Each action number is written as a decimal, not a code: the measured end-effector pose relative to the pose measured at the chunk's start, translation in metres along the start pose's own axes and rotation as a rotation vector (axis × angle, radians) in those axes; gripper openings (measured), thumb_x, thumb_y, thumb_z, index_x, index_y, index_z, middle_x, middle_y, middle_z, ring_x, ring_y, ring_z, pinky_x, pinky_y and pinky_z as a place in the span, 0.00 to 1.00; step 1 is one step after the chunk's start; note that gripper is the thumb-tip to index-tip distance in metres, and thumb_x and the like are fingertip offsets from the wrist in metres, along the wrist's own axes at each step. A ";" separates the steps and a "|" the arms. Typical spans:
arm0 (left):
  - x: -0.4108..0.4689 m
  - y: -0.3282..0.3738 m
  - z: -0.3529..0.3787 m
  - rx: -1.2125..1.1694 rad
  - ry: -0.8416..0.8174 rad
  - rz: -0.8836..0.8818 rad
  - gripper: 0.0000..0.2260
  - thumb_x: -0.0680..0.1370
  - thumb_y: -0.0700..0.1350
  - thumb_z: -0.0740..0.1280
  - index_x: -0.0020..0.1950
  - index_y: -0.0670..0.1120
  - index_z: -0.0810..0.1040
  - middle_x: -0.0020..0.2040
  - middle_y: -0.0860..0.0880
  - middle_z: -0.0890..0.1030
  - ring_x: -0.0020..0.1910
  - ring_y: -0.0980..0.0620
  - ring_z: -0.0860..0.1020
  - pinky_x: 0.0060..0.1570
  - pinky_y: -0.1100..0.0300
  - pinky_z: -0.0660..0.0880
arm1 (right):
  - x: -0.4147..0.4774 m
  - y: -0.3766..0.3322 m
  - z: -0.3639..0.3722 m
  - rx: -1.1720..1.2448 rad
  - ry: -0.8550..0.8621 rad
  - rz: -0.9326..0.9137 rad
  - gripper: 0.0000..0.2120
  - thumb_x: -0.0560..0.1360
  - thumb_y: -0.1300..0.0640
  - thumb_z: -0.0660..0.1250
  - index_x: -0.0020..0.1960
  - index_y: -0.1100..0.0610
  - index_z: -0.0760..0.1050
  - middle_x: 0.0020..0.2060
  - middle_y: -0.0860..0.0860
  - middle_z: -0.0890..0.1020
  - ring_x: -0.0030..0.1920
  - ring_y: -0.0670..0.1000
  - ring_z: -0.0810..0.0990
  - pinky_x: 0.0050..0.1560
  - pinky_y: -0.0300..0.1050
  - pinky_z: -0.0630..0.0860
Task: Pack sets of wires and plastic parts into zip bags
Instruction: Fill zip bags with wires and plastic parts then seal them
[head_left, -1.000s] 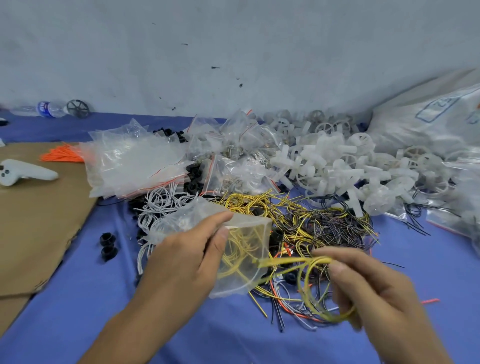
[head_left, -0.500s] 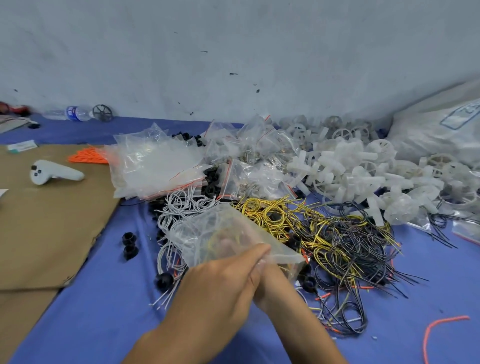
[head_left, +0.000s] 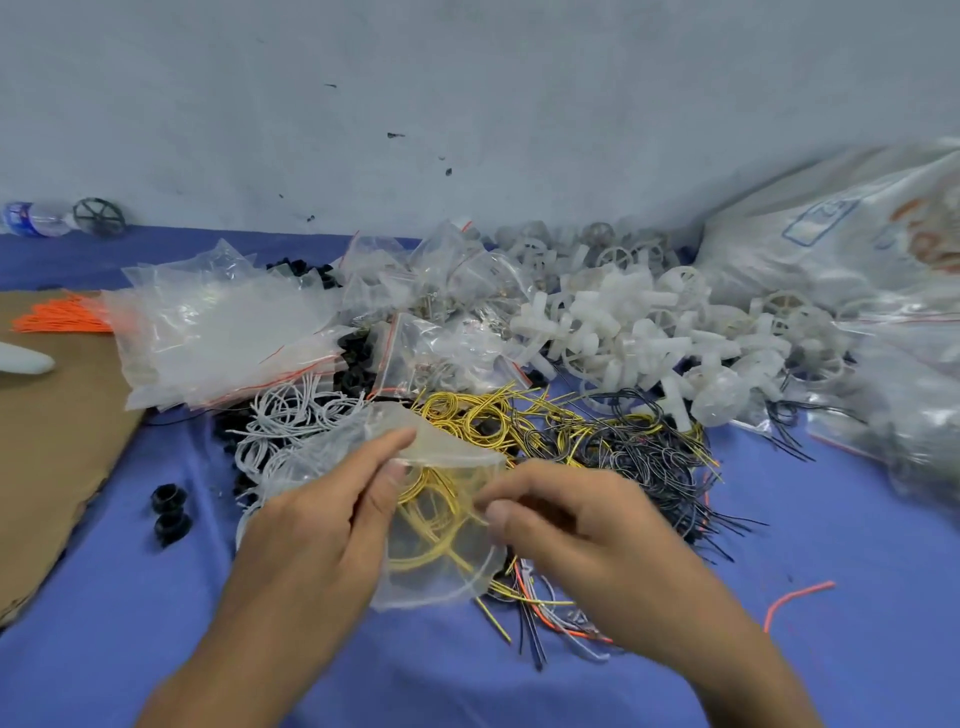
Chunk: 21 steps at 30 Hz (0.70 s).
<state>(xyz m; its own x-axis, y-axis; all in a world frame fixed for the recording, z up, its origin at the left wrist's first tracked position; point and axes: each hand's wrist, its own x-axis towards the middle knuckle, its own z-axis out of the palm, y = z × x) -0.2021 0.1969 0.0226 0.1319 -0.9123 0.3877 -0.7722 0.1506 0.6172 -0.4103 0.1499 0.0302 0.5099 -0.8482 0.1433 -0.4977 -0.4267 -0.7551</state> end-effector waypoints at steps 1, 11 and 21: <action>0.000 0.001 0.001 -0.023 -0.003 0.000 0.15 0.78 0.58 0.58 0.63 0.67 0.75 0.29 0.62 0.75 0.25 0.61 0.71 0.23 0.67 0.63 | -0.003 0.016 -0.014 0.016 0.077 0.062 0.06 0.76 0.46 0.65 0.50 0.43 0.79 0.36 0.41 0.81 0.35 0.42 0.77 0.36 0.42 0.73; -0.004 0.007 0.001 -0.053 -0.039 -0.018 0.16 0.79 0.56 0.59 0.64 0.63 0.77 0.27 0.61 0.73 0.23 0.61 0.69 0.23 0.66 0.63 | 0.000 0.166 -0.063 -0.692 0.130 0.630 0.10 0.77 0.51 0.63 0.50 0.56 0.79 0.52 0.54 0.76 0.55 0.59 0.76 0.51 0.50 0.74; -0.005 0.008 0.002 -0.068 -0.033 -0.005 0.15 0.79 0.55 0.60 0.63 0.66 0.76 0.25 0.58 0.71 0.22 0.60 0.67 0.23 0.68 0.60 | -0.009 0.153 -0.084 -0.267 0.550 0.531 0.07 0.78 0.49 0.62 0.41 0.46 0.76 0.40 0.40 0.81 0.46 0.45 0.78 0.40 0.46 0.69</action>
<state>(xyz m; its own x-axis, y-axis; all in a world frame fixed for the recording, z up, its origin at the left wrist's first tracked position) -0.2101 0.2018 0.0249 0.1142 -0.9251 0.3621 -0.7277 0.1703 0.6644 -0.5502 0.0662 -0.0330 -0.2249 -0.9620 0.1549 -0.7628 0.0749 -0.6422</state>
